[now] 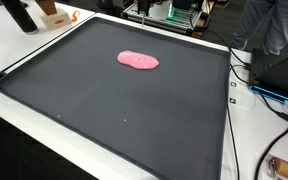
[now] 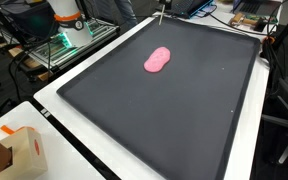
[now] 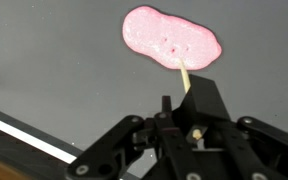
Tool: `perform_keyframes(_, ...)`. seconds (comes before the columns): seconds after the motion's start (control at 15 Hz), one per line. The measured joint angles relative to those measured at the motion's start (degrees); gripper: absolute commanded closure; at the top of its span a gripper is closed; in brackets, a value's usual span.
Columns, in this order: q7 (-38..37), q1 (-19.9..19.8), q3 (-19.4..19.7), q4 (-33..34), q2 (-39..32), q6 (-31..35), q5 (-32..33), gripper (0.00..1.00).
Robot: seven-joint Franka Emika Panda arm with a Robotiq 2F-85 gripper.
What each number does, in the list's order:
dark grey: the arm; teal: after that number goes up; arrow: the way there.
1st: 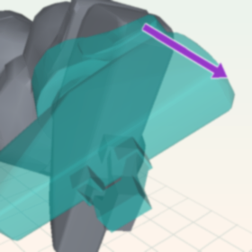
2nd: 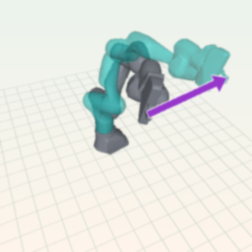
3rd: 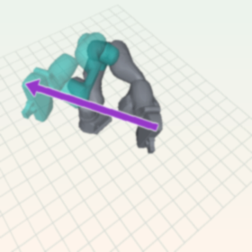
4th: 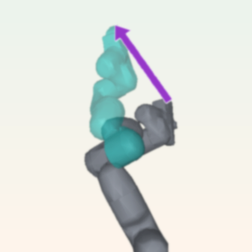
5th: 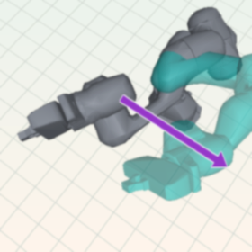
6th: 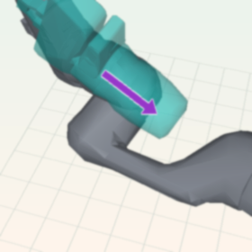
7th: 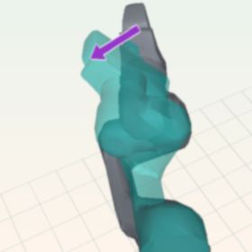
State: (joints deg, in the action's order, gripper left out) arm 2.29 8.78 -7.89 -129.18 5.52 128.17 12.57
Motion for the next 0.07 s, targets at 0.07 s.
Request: perform_keyframes(0.07,0.00,0.00,0.00,0.00,0.00,0.00,0.00,0.75)
